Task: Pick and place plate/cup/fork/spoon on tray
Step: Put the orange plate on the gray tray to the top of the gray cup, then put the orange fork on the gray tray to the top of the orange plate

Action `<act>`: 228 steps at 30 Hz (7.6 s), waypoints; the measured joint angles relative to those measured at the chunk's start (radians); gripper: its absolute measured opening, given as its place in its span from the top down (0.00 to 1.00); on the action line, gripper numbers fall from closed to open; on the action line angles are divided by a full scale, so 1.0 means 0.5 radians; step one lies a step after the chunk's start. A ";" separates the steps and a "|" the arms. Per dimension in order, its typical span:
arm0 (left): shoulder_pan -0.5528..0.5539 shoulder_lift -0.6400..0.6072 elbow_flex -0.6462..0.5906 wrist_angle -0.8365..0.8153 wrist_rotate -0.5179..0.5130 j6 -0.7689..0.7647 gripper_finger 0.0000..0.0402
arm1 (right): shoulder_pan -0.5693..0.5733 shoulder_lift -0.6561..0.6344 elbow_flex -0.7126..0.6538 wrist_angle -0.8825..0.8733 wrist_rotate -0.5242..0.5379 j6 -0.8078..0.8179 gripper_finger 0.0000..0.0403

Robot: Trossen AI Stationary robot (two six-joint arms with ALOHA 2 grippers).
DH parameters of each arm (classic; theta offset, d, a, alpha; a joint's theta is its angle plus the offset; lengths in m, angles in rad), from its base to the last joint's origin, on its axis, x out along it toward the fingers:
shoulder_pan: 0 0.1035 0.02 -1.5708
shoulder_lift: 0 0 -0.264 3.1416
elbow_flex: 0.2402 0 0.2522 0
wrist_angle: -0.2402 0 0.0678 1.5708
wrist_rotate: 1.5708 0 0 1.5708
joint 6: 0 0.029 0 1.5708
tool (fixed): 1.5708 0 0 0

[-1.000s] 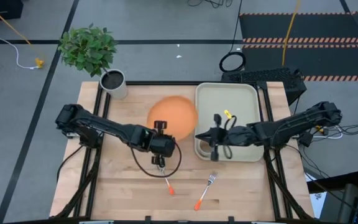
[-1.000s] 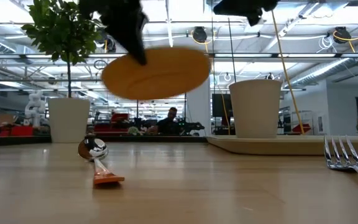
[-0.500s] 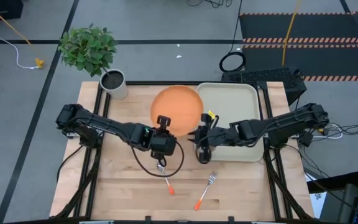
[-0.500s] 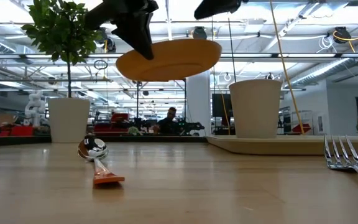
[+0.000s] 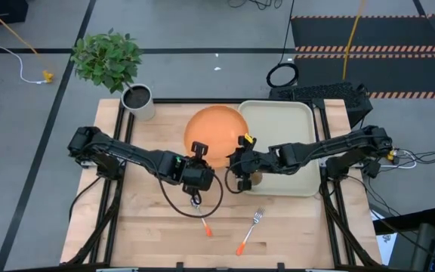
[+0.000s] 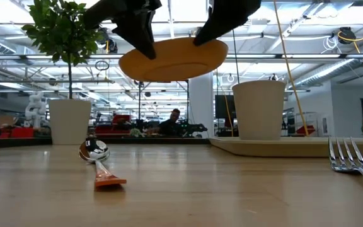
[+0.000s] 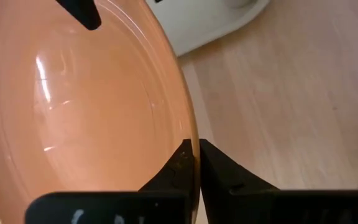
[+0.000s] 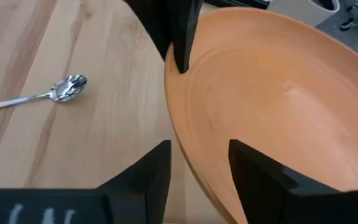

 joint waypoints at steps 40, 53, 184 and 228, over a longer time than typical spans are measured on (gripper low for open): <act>-0.157 -0.130 0.002 0.343 -0.380 -0.281 0.42 | -0.049 -0.411 -0.090 -0.858 0.386 0.541 1.00; -0.174 -0.123 0.001 0.382 -0.272 -0.310 0.42 | 0.037 -0.767 -0.901 -0.407 0.186 0.928 1.00; -0.277 -0.121 0.001 0.829 0.153 -0.050 0.42 | 0.589 -0.197 -1.296 0.744 -0.757 2.121 0.98; 0.023 0.276 -0.001 1.706 0.538 -0.677 0.36 | 0.788 -1.021 -1.013 0.682 0.522 0.684 1.00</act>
